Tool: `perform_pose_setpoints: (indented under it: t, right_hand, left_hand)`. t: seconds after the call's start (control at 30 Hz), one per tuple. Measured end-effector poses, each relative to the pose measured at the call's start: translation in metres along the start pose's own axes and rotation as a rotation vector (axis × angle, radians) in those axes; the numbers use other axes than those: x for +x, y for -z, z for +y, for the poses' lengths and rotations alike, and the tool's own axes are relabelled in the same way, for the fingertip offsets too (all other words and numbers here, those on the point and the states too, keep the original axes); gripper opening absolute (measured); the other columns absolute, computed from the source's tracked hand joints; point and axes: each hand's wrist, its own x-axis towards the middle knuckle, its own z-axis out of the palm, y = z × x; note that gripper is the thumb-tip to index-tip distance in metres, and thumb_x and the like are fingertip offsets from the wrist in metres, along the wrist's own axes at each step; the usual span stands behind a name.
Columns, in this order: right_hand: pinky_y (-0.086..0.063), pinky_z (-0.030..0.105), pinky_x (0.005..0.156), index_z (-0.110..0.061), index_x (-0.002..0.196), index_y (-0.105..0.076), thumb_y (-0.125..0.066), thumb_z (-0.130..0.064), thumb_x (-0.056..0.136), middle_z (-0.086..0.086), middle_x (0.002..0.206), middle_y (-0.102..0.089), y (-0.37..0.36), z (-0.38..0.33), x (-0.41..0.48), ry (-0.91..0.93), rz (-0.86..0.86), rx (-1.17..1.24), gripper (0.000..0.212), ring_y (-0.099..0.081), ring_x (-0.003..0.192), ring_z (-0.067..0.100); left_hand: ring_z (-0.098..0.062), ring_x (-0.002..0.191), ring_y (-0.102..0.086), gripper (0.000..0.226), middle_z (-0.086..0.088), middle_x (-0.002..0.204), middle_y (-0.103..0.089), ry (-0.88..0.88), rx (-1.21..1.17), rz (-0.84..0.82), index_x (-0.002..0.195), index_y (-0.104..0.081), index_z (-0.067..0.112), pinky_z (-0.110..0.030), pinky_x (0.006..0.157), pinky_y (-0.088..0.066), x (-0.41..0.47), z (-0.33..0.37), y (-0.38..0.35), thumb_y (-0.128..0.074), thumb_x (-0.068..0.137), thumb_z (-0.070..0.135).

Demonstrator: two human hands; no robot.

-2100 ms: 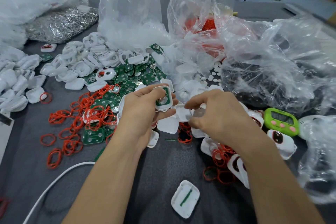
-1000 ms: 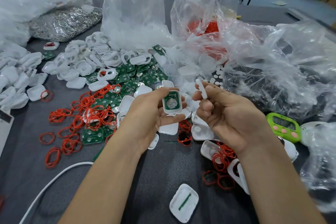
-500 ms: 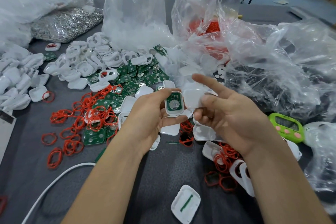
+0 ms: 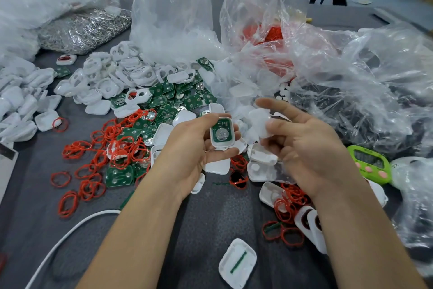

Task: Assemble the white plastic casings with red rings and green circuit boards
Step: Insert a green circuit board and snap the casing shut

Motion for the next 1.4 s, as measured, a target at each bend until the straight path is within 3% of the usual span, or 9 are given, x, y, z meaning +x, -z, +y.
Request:
perform_pose_setpoints:
  t: [0.23,0.37,0.5,0.67,0.77,1.03,1.2,1.33,1.4]
  right_hand:
    - [-0.058,0.027,0.055,-0.011,0.097,-0.056,-0.055,0.009,0.093,0.011,0.076,-0.075,-0.007,0.0,-0.004,-0.085,-0.029,0.186,0.021,-0.077,0.074,0.03]
    - [-0.06,0.027,0.057,-0.008,0.1,-0.059,-0.055,0.003,0.097,0.016,0.076,-0.074,-0.012,0.002,-0.005,-0.093,0.011,0.318,0.012,-0.077,0.069,0.029]
    - [-0.059,0.025,0.054,-0.004,0.109,-0.064,-0.056,-0.005,0.099,0.014,0.074,-0.073,-0.014,0.003,-0.004,-0.103,0.039,0.387,0.013,-0.074,0.063,0.023]
    - [-0.044,0.026,0.062,-0.014,0.088,-0.078,-0.066,-0.002,0.091,0.006,0.076,-0.071,-0.01,0.006,-0.001,0.002,0.175,0.146,0.017,-0.056,0.064,0.015]
    - [-0.043,0.022,0.056,-0.016,0.077,-0.083,-0.069,-0.001,0.09,0.006,0.073,-0.068,-0.011,0.005,-0.002,0.112,0.166,0.014,0.024,-0.051,0.061,0.012]
    - [-0.048,0.024,0.052,-0.035,0.094,-0.077,-0.067,-0.009,0.096,-0.001,0.059,-0.065,-0.013,0.021,0.004,0.341,0.06,-0.511,0.028,-0.056,0.051,0.011]
    - [-0.053,0.024,0.057,-0.034,0.094,-0.081,-0.072,-0.012,0.094,-0.009,0.061,-0.068,-0.011,0.023,0.006,0.328,0.05,-0.508,0.023,-0.059,0.053,0.009]
    - [-0.046,0.013,0.052,-0.03,0.096,-0.083,-0.075,-0.011,0.092,-0.013,0.078,-0.074,-0.012,0.025,0.006,0.355,0.028,-0.537,0.021,-0.063,0.054,0.006]
    - [-0.054,0.017,0.058,-0.031,0.096,-0.083,-0.076,-0.01,0.091,-0.014,0.092,-0.075,-0.015,0.026,0.007,0.373,0.022,-0.575,0.022,-0.071,0.069,0.007]
  left_hand:
    - [-0.026,0.089,-0.078,0.026,-0.019,0.099,-0.078,0.003,0.025,-0.002,0.11,-0.071,0.003,-0.036,0.064,-0.065,0.001,-0.001,0.0,-0.05,0.106,0.017]
    - [-0.022,0.082,-0.078,0.026,-0.018,0.096,-0.078,0.012,0.036,-0.001,0.108,-0.072,0.004,-0.036,0.063,-0.065,0.001,-0.002,0.0,-0.051,0.105,0.018]
    - [-0.028,0.092,-0.077,0.026,-0.02,0.102,-0.078,0.013,0.037,-0.015,0.11,-0.072,0.003,-0.035,0.062,-0.065,0.002,-0.002,0.001,-0.051,0.105,0.018]
    - [-0.027,0.091,-0.078,0.027,-0.021,0.104,-0.077,0.008,0.053,-0.026,0.108,-0.071,0.004,-0.035,0.062,-0.064,0.003,-0.003,0.001,-0.051,0.106,0.02]
    - [-0.027,0.088,-0.078,0.028,-0.023,0.104,-0.076,0.006,0.061,-0.019,0.107,-0.072,0.004,-0.037,0.063,-0.065,0.004,-0.004,0.001,-0.051,0.105,0.023]
    - [-0.024,0.073,-0.075,0.034,-0.016,0.089,-0.078,0.013,0.1,-0.009,0.094,-0.077,0.009,-0.04,0.063,-0.064,0.005,-0.005,0.002,-0.053,0.106,0.03]
    - [-0.023,0.071,-0.075,0.041,-0.014,0.088,-0.078,0.016,0.143,-0.028,0.089,-0.081,0.011,-0.039,0.062,-0.063,0.004,-0.006,0.001,-0.051,0.106,0.033]
    - [-0.023,0.073,-0.076,0.04,-0.013,0.087,-0.077,0.007,0.159,-0.058,0.094,-0.078,0.011,-0.038,0.062,-0.063,0.003,-0.006,0.0,-0.048,0.108,0.033]
    - [-0.023,0.07,-0.076,0.041,-0.012,0.085,-0.077,0.001,0.149,-0.061,0.091,-0.079,0.011,-0.037,0.061,-0.063,0.002,-0.006,0.0,-0.048,0.108,0.033]
